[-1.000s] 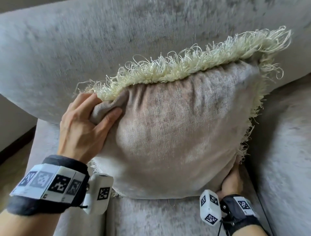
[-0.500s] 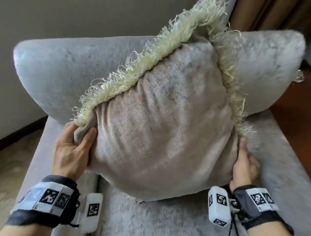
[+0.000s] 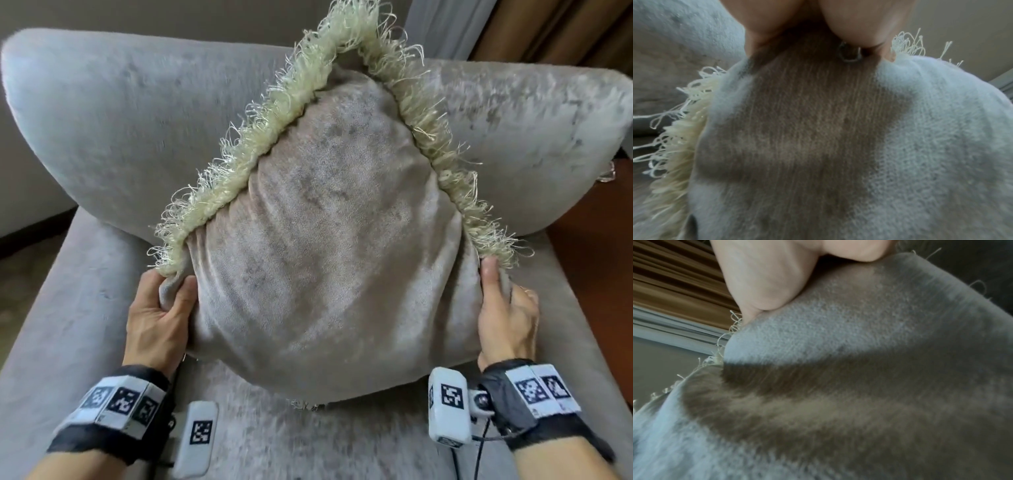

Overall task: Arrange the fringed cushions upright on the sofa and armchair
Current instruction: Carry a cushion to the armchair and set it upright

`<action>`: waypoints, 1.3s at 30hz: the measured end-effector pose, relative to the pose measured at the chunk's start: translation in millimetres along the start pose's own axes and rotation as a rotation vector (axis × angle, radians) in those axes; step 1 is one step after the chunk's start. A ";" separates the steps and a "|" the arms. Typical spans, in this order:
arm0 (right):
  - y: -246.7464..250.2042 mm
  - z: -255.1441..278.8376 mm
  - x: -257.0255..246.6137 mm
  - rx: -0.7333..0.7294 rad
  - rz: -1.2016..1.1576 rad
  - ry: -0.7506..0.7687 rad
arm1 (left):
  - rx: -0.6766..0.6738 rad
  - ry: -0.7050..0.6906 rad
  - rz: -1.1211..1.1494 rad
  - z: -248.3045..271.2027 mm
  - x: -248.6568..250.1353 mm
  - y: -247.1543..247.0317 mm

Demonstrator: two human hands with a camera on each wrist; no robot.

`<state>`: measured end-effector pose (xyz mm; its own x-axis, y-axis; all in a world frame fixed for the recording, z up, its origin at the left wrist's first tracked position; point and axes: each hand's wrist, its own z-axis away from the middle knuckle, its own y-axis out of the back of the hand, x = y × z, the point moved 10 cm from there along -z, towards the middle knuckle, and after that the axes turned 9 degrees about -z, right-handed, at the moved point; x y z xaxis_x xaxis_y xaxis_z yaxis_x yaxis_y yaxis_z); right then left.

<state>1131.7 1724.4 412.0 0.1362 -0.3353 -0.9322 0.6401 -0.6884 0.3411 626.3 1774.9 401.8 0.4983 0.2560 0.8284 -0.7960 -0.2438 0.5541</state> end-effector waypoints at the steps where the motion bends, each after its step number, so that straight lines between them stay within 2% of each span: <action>1: -2.3 -2.7 3.3 0.002 0.007 0.005 | 0.010 -0.008 -0.017 -0.3 -0.1 -0.6; 8: -10.6 -23.1 18.5 0.043 0.103 0.062 | 0.062 -0.018 -0.102 -16.3 -11.7 -6.6; 14: -17.0 -30.2 23.5 0.047 0.093 0.025 | 0.138 0.004 -0.099 -25.1 -2.4 -10.6; 22: -17.3 -38.8 26.1 0.066 0.098 0.098 | 0.180 0.101 0.001 -31.5 -3.2 -14.5; 25: -22.5 -40.9 28.7 0.073 0.092 0.140 | 0.162 0.178 -0.057 -31.8 -4.6 -20.2; 30: -38.0 -45.4 37.3 0.048 0.096 0.106 | 0.135 0.286 -0.057 -35.2 -11.8 -33.8; 35: -42.2 -52.6 38.3 0.012 0.099 0.107 | 0.159 0.217 -0.081 -42.8 -13.2 -32.6; 39: -32.0 -42.4 28.2 0.019 0.068 0.128 | 0.184 0.097 -0.193 -43.2 0.4 -20.9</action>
<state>1147.1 1764.3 369.7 0.2750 -0.2977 -0.9142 0.6119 -0.6792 0.4053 628.4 1820.5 386.9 0.5918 0.4006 0.6995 -0.6098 -0.3450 0.7135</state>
